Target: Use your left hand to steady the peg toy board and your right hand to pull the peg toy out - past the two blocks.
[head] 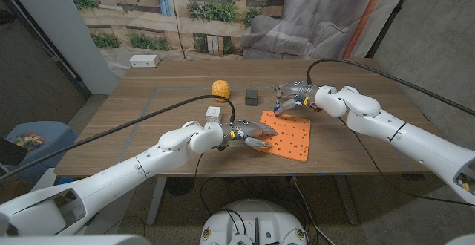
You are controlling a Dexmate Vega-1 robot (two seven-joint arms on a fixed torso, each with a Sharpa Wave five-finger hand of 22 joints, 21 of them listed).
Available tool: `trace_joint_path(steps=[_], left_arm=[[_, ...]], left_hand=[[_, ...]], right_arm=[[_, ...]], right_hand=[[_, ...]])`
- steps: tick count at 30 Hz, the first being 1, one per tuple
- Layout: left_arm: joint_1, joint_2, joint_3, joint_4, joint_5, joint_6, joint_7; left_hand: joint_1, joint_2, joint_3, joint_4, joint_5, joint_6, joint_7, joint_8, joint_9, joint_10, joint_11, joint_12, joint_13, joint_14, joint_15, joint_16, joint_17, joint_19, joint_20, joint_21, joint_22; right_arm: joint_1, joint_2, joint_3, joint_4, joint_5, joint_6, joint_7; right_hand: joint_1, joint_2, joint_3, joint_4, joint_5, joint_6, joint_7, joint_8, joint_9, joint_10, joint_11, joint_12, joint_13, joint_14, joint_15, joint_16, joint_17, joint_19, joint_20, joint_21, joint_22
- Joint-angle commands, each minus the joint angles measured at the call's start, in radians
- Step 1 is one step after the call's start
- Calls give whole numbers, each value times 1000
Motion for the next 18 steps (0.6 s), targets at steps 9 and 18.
trace_joint_path(steps=[9, 18], left_arm=[[-8, -1, 1, 14, -13, -9, 1], [-9, -3, 2, 17, -16, -6, 0]], left_hand=[[13, 97, 1, -7, -1, 22, 13, 5, 1, 22, 13, 8, 7, 27, -27, 12, 10, 25, -120, 6, 6], [15, 98, 0, -7, -2, 22, 14, 5, 1, 22, 14, 8, 7, 26, -27, 12, 10, 25, -120, 6, 6]], right_arm=[[-20, -12, 30, -8, 33, 9, -33], [-20, -16, 37, -11, 53, 17, -29]], right_hand=[[5, 13, 9, -2, 9, 57, -31, 13, 8, 25, 0, 8, -1, 20, -10, 7, 3, 18, 0, 3, 2], [5, 14, 9, -2, 9, 57, -31, 13, 8, 31, -1, 7, -1, 22, -9, 7, 2, 22, 0, 2, 2]])
